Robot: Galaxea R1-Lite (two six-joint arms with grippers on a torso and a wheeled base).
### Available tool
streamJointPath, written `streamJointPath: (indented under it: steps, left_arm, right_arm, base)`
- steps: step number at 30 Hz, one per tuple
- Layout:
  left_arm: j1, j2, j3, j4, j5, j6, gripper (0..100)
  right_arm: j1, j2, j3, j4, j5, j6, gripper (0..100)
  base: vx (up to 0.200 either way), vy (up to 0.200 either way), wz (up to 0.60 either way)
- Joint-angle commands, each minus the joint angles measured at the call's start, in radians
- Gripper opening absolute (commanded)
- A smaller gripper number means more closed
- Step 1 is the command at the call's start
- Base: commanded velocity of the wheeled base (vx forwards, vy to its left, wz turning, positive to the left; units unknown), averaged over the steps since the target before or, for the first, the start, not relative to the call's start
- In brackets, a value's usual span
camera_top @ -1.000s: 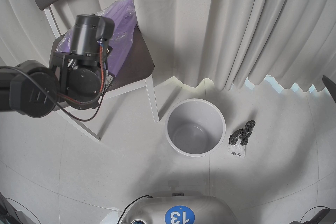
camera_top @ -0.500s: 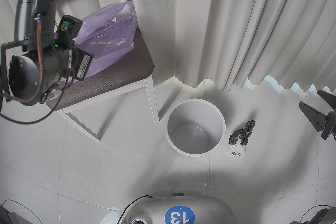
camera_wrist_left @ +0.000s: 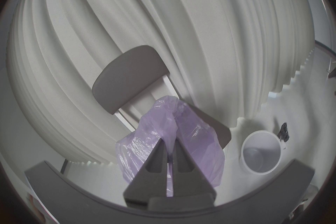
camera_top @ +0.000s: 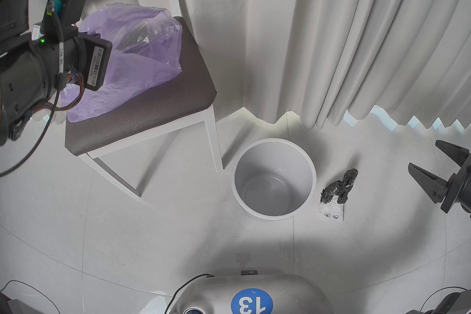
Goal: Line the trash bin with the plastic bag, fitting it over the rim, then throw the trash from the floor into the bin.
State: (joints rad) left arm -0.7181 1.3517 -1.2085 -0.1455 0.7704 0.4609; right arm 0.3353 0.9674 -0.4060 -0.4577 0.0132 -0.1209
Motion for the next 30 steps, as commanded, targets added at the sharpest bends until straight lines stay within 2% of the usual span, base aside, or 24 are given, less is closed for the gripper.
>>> streamJointPath:
  steps: [1,4,7,8,10,13,16,20,26,29,30]
  left_arm:
    - [-0.066,-0.022,-0.014,-0.011,0.044,-0.001,0]
    - [-0.115,-0.036,-0.034,-0.011,0.084,0.004,0]
    - [-0.155,-0.036,-0.057,-0.011,0.105,0.004,0]
    - [-0.181,-0.026,-0.083,-0.011,0.125,0.007,0]
    - [-0.198,-0.016,-0.106,-0.009,0.138,0.009,0]
    - [-0.242,0.038,-0.190,-0.009,0.158,0.016,0]
    - [-0.271,0.070,-0.229,-0.008,0.175,0.016,0]
    - [-0.314,0.090,-0.253,0.003,0.176,0.032,0]
    - [-0.402,0.106,-0.299,0.012,0.176,0.081,0]
    - [-0.405,0.107,-0.315,0.030,0.176,0.091,0]
    - [-0.408,0.110,-0.327,0.047,0.176,0.091,0]
  right_arm:
    - [0.108,-0.055,-0.034,0.002,-0.059,-0.103,100]
    - [0.151,-0.007,-0.079,0.005,-0.061,-0.097,100]
    - [0.154,0.050,-0.082,-0.007,-0.062,-0.057,100]
    - [0.160,0.071,-0.083,-0.012,-0.048,0.010,100]
    - [0.182,0.088,-0.079,-0.013,-0.030,0.044,100]
    - [0.291,0.111,-0.043,-0.015,-0.027,0.050,100]
    - [0.341,0.116,-0.027,-0.015,-0.027,0.061,100]
    - [0.344,0.122,-0.019,-0.016,-0.019,0.081,100]
    - [0.346,0.143,-0.042,-0.032,-0.016,0.164,100]
    - [0.337,0.155,-0.056,-0.061,-0.015,0.194,100]
    - [0.323,0.157,-0.076,-0.087,-0.012,0.231,100]
  base:
    - [0.000,0.000,0.00]
    - [0.000,0.000,0.00]
    - [0.000,0.000,0.00]
    - [0.000,0.000,0.00]
    - [0.000,0.000,0.00]
    - [0.000,0.000,0.00]
    - [0.000,0.000,0.00]
    - [0.000,0.000,0.00]
    - [0.000,0.000,0.00]
    - [0.000,0.000,0.00]
    - [0.000,0.000,0.00]
